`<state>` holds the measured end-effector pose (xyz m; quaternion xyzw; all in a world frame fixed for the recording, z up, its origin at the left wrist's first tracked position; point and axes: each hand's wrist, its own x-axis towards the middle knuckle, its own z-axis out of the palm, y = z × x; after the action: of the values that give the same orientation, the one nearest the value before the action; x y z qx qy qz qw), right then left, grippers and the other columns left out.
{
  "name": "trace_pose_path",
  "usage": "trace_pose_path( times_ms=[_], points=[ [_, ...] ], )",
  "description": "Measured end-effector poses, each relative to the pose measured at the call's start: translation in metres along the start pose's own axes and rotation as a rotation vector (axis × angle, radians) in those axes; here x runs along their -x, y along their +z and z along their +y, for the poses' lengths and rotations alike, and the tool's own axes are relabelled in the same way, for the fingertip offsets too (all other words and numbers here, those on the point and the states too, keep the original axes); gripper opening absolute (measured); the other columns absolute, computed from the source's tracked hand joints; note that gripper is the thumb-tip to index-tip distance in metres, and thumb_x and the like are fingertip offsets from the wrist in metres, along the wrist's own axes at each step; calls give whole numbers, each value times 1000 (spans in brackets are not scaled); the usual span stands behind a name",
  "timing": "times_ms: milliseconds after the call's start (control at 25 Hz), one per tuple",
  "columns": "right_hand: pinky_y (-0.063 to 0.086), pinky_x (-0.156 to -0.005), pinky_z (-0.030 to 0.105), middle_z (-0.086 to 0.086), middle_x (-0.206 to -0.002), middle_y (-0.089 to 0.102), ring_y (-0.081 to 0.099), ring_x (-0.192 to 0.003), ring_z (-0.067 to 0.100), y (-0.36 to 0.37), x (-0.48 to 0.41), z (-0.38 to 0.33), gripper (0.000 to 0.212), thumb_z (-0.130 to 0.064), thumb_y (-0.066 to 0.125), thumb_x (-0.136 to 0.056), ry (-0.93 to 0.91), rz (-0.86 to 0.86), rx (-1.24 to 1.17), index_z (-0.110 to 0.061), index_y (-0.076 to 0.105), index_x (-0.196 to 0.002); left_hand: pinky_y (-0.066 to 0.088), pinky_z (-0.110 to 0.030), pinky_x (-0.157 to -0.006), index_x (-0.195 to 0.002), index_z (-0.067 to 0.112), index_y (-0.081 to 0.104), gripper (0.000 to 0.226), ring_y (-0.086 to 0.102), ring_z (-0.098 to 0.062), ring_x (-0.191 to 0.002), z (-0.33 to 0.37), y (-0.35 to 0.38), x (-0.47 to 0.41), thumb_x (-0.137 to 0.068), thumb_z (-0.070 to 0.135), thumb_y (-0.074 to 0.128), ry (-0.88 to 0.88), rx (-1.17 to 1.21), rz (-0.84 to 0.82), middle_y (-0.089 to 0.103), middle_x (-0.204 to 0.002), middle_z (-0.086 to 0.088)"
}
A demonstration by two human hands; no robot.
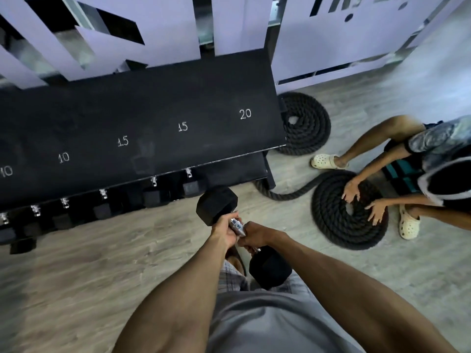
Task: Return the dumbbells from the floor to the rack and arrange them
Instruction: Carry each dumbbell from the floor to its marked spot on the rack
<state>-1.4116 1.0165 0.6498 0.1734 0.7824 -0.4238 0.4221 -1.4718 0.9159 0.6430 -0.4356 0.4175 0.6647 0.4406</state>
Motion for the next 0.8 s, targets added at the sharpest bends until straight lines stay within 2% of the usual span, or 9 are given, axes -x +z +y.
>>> trace_pose_path(
  times_ms=[160,240,320,440,600,800],
  points=[
    [53,-65,34,7,-67,64,63,-61,22,-67,-33,-22,10,-17,63,-70,9,-7,-15,-10,57,-74,46,-30,-66,-69,6,49,23,46,-17,-58,55,47,-21,-89,-1,57,36,-29,-9,49,-51,-6],
    [53,-63,33,10,-65,65,63,-59,24,-100,-53,-31,8,-13,62,-70,-8,-35,-46,-6,60,-71,47,-30,-69,-68,6,50,24,47,-17,-59,81,72,-32,-90,0,58,42,-25,-18,48,-59,-7],
    [53,-62,34,14,-69,63,61,-61,26,-135,-74,-39,7,-8,61,-73,-39,-73,-102,-2,60,-77,48,-28,-66,-67,6,51,25,48,-16,-60,110,100,-48,-91,1,57,45,-27,-6,49,-61,-6],
    [50,-55,27,13,-68,61,58,-60,23,-191,-110,-51,3,-1,59,-76,-88,-55,-77,-4,59,-75,50,-27,-57,-69,7,50,23,49,-15,-62,152,144,-68,-90,0,57,75,4,21,47,-66,-6],
    [46,-53,24,12,-69,62,58,-58,19,-256,-145,-63,8,-5,58,-75,-63,-14,-14,-7,58,-68,46,-27,-62,-70,8,52,22,49,-14,-61,194,196,-97,-89,1,59,72,2,61,48,-64,-5],
    [49,-58,27,5,-63,62,58,-54,16,-321,-177,-61,5,-7,59,-75,-31,-8,8,-7,60,-71,47,-29,-65,-71,7,54,19,51,-16,-64,228,252,-131,-87,0,62,39,10,81,50,-69,-7]
  ],
)
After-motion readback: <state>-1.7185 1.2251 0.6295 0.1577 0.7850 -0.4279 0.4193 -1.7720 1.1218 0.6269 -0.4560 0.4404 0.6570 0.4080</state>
